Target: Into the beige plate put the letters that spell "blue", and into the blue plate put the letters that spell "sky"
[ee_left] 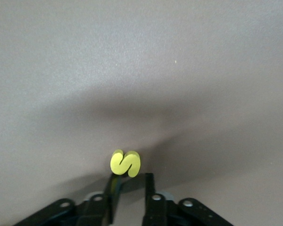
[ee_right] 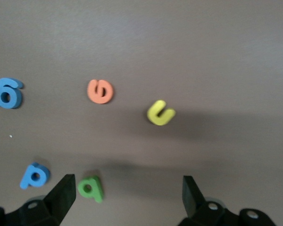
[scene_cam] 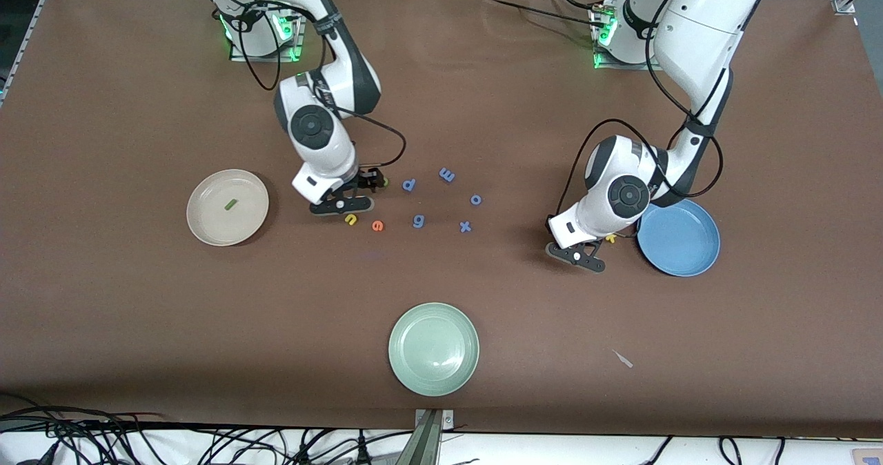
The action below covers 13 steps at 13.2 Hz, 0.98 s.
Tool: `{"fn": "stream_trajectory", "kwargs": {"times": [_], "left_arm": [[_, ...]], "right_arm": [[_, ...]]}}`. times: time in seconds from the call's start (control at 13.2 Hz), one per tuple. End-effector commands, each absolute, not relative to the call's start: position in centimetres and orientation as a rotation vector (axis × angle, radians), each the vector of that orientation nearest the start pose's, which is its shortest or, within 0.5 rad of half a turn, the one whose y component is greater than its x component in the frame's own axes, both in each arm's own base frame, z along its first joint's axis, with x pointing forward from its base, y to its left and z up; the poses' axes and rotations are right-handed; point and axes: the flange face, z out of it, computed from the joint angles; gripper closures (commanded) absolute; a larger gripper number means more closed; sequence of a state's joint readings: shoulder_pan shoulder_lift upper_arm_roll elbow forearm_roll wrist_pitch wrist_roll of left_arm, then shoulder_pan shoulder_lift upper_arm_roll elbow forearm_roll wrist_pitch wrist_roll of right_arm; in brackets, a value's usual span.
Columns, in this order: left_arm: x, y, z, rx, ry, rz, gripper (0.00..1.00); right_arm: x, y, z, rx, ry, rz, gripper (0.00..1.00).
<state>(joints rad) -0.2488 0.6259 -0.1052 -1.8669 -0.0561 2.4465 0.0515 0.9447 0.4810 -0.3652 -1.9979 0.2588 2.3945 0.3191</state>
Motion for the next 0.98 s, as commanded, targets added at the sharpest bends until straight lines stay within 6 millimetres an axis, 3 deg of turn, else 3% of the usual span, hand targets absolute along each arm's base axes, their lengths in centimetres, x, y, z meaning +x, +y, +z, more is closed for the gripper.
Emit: {"fn": "stream_trajectory", "kwargs": {"times": [0.0,0.45,0.53,0.6,0.76,0.91], "left_arm": [[60.8,-22.1,18.4,-3.192,0.576,0.038,0.16],[61.0,-22.7,17.4,-3.189,0.589,0.039,0.16],[61.1,-22.7,17.2,-3.189,0.591,0.036,0.21],[61.1,-22.7,17.2,-3.19,0.59,0.034,0.33],[61.3,-22.7,17.0,-3.19,0.588,0.029,0.5],[61.4,-22.7,16.6,-3.189,0.591,0.036,0.63]], "right_arm": [[48.7,35.6,20.9,-3.125,-0.085,0.008,0.0],[45.6,36.9,18.2,-3.134,-0.131,0.066,0.0],[45.3,36.8,17.9,-3.137,-0.133,0.072,0.01],[45.4,37.0,17.9,-3.126,-0.131,0.034,0.01],[44.2,37.1,16.6,-3.122,-0.149,0.016,0.1],[44.4,37.2,16.7,-3.114,-0.158,-0.01,0.21]]}}
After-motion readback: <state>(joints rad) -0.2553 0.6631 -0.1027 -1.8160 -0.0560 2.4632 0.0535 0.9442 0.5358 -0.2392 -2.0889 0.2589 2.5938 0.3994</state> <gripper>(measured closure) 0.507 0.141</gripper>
